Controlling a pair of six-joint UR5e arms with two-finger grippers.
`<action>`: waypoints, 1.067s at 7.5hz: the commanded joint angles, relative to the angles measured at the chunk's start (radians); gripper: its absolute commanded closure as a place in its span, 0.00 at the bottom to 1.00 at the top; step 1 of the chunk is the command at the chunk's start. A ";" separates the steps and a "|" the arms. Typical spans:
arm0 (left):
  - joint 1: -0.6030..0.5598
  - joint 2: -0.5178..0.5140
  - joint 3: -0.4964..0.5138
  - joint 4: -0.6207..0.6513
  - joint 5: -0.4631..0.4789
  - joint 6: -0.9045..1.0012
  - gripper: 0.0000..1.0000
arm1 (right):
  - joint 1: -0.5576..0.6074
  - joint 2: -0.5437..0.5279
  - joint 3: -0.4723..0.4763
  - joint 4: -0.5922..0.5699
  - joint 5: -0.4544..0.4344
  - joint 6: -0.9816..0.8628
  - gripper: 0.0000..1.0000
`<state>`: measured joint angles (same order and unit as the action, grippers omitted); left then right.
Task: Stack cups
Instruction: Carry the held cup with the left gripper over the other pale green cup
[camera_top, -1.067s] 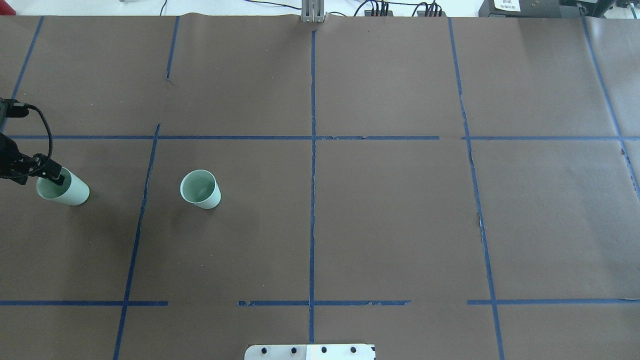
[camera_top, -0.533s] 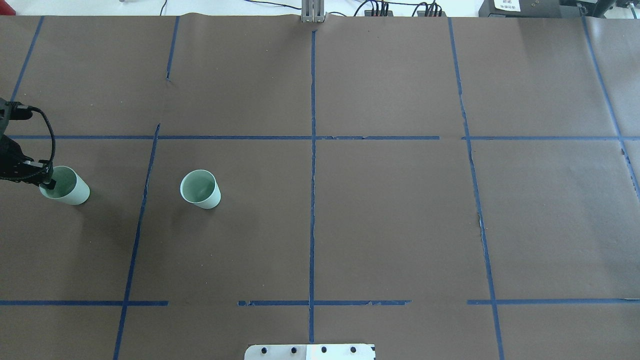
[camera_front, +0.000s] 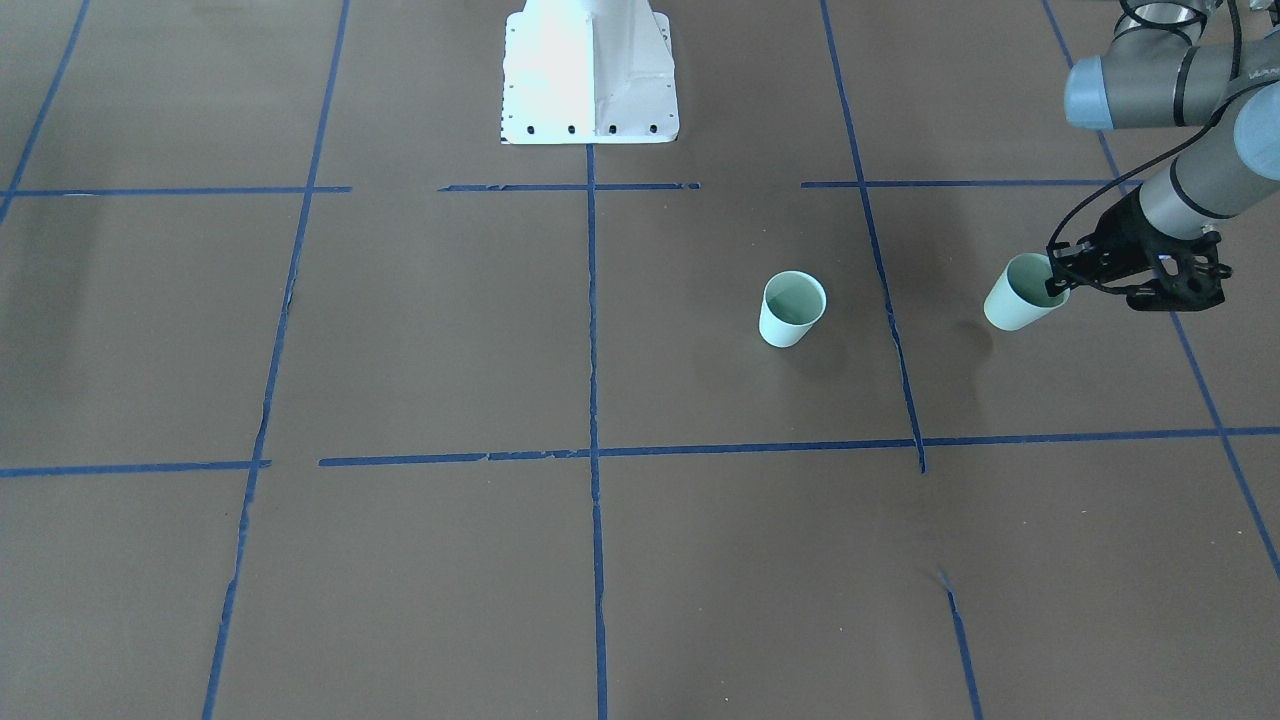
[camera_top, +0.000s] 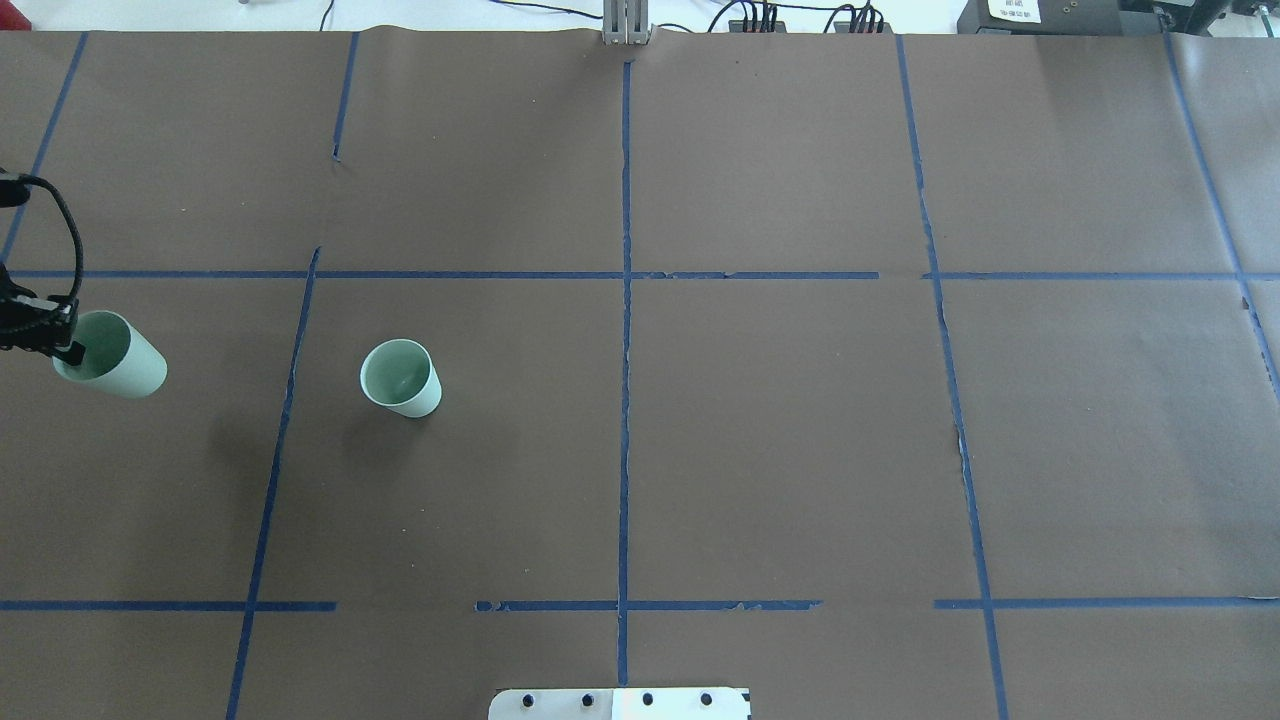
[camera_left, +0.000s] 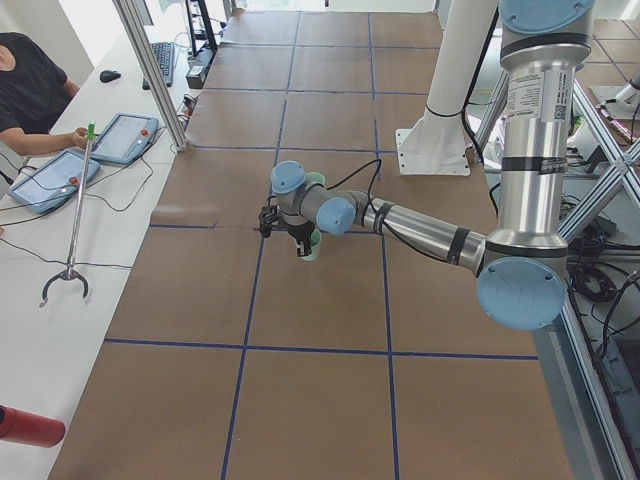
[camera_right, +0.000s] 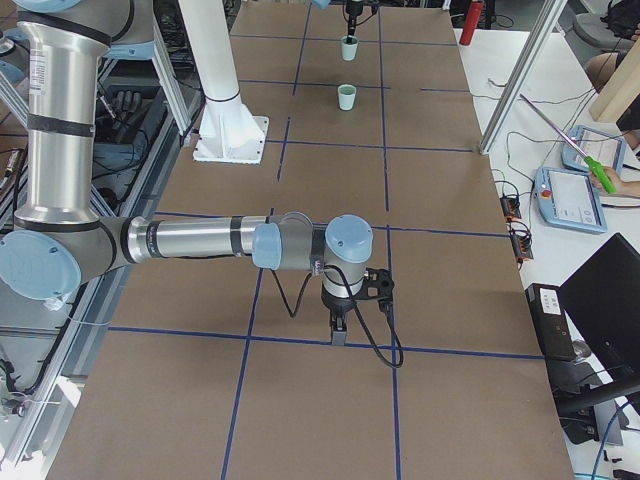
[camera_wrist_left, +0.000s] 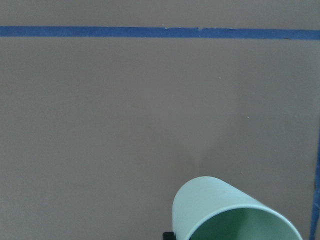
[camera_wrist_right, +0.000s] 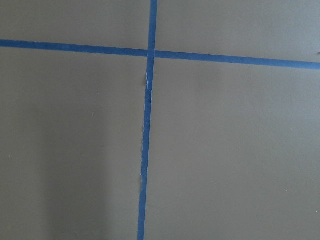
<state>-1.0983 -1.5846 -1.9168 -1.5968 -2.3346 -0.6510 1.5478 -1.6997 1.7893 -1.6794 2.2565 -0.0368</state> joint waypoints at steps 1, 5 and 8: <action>-0.118 -0.140 -0.103 0.298 -0.003 0.045 1.00 | 0.000 0.000 -0.001 0.000 0.000 0.000 0.00; 0.036 -0.394 -0.134 0.460 -0.020 -0.273 1.00 | 0.000 0.000 0.001 0.001 0.000 0.000 0.00; 0.199 -0.397 -0.055 0.194 -0.015 -0.527 1.00 | 0.000 0.000 -0.001 0.001 0.000 0.000 0.00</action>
<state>-0.9507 -1.9796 -2.0130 -1.3043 -2.3520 -1.0941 1.5478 -1.6996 1.7889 -1.6782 2.2565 -0.0362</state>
